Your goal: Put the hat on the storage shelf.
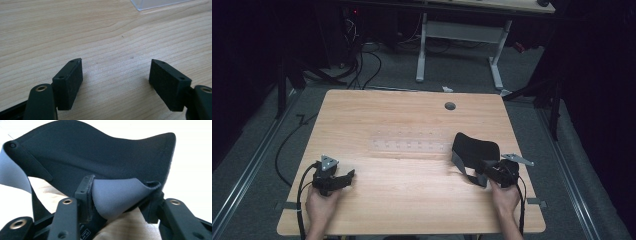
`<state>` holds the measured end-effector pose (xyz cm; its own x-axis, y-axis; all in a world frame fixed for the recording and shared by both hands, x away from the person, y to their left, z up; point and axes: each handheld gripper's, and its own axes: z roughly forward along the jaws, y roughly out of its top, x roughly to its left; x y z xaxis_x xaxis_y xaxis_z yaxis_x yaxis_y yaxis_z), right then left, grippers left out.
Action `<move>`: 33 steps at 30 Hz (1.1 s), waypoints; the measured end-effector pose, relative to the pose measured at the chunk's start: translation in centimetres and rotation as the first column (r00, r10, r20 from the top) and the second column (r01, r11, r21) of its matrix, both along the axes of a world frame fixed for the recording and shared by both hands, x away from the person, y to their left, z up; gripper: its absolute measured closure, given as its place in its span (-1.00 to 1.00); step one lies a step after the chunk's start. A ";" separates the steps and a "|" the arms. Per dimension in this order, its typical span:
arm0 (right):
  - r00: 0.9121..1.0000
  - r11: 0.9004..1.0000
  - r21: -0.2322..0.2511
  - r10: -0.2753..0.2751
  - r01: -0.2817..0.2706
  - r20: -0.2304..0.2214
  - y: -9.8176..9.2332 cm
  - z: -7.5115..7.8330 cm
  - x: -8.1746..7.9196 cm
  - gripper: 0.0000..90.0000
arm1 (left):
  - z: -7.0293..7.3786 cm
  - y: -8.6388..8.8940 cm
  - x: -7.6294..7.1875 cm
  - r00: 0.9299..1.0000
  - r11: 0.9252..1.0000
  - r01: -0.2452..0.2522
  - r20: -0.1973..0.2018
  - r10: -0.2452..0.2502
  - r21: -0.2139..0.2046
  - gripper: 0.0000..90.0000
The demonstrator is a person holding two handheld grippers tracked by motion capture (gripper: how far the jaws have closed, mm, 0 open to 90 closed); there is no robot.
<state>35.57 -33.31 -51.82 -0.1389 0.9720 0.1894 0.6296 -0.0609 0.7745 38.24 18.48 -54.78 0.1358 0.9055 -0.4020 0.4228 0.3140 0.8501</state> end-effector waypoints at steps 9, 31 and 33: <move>1.000 1.000 0.000 0.011 -0.011 -0.025 0.0 -0.1 0.3 0.57 | 0.0 0.0 0.1 1.000 1.000 -0.003 -0.001 0.003 -0.007 -0.39; 0.999 0.994 0.099 0.035 -0.035 0.005 -1.0 0.7 0.0 0.87 | 0.0 -0.2 0.2 1.000 1.000 0.017 -0.004 -0.017 0.010 -0.46; 0.999 0.995 0.097 0.034 -0.035 0.008 -1.0 0.9 -0.1 0.87 | 0.0 -0.3 0.2 1.000 1.000 0.021 -0.008 -0.021 0.007 -0.50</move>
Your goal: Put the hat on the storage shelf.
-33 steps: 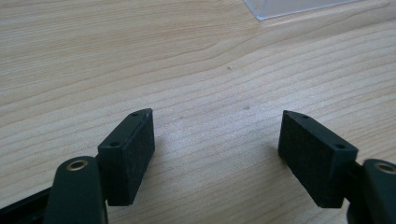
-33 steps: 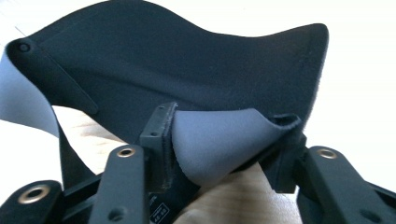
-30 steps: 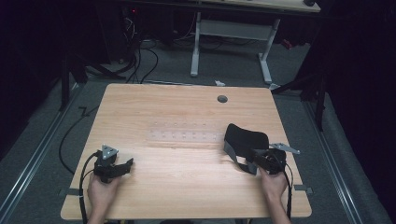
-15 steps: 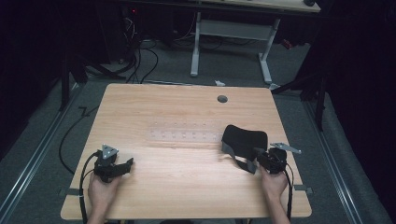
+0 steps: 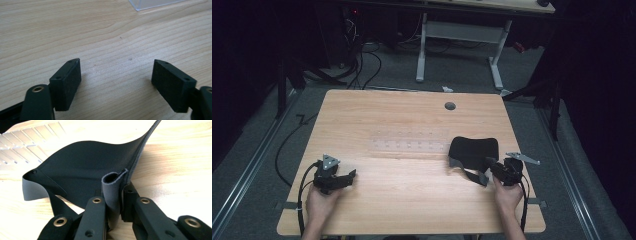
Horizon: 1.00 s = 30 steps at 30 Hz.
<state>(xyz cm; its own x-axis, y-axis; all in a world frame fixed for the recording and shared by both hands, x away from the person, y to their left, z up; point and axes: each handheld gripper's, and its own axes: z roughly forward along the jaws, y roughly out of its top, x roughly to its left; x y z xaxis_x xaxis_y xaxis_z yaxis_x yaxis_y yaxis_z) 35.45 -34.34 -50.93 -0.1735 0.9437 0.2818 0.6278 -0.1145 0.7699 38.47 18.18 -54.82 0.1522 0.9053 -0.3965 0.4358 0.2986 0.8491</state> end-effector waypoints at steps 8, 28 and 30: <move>1.000 1.000 -0.023 0.011 -0.010 0.015 -0.5 0.9 -0.7 0.87 | -0.1 -0.1 0.0 1.000 1.000 0.014 -0.004 -0.014 0.003 -0.59; 0.997 0.998 -0.019 0.056 -0.055 0.055 -1.0 3.1 -4.0 0.87 | 0.0 -0.2 -1.2 0.995 0.995 0.099 0.015 -0.099 0.001 -0.64; 0.996 0.998 -0.024 0.067 -0.066 0.055 -0.8 3.3 -4.4 0.87 | 0.2 -0.2 -1.5 0.994 0.994 0.109 0.026 -0.109 -0.005 -0.64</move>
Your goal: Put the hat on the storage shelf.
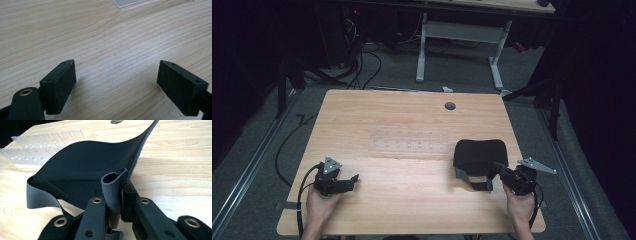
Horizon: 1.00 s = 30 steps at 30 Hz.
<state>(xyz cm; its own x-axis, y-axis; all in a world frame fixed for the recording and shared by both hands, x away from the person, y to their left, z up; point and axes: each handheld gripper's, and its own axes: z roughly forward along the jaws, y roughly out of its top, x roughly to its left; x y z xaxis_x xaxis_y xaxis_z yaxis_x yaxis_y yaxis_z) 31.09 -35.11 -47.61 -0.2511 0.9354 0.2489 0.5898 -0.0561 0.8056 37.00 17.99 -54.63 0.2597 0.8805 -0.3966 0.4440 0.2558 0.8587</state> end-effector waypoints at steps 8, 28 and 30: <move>0.999 0.998 0.016 0.053 -0.053 0.005 1.0 0.6 -1.1 0.87 | 1.1 -0.7 -1.2 0.998 0.998 0.030 0.054 -0.027 -0.051 -0.61; 0.981 0.980 0.040 0.194 -0.194 0.012 5.1 2.2 -0.8 0.87 | 4.0 -5.6 -3.7 0.962 0.965 0.259 0.093 -0.256 -0.027 -0.40; 0.978 0.977 0.041 0.210 -0.211 0.016 5.6 2.3 -0.6 0.87 | 4.2 -6.1 -3.9 0.955 0.959 0.282 0.101 -0.279 -0.016 -0.42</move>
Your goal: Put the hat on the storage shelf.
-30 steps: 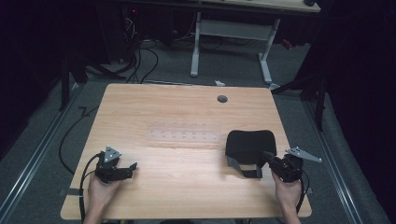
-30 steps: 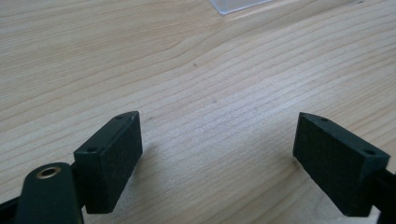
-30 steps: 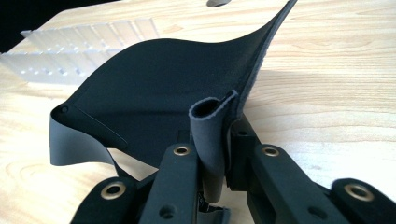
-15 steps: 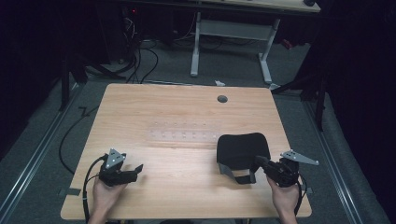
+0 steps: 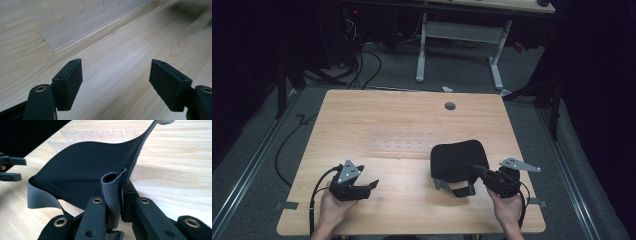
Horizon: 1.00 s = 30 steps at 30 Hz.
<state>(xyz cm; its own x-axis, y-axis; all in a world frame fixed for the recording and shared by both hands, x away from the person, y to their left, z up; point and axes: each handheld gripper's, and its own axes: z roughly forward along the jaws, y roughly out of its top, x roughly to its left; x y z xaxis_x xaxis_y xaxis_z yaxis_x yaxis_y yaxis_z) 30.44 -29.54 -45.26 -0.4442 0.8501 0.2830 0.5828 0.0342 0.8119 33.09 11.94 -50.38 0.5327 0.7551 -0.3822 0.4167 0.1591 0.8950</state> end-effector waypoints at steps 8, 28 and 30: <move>0.997 0.997 0.012 0.071 -0.071 0.006 2.0 0.9 0.7 0.87 | 0.8 -2.1 -1.0 0.996 0.996 0.084 0.039 -0.085 0.021 -0.45; 0.975 0.979 0.012 0.206 -0.205 -0.086 6.3 0.6 2.3 0.87 | 2.2 -5.0 -1.5 0.982 0.986 0.167 0.091 -0.166 0.002 -0.58; 0.973 0.978 0.013 0.211 -0.210 -0.093 6.5 0.6 2.4 0.87 | 2.2 -5.2 -1.5 0.980 0.985 0.172 0.098 -0.171 0.002 -0.58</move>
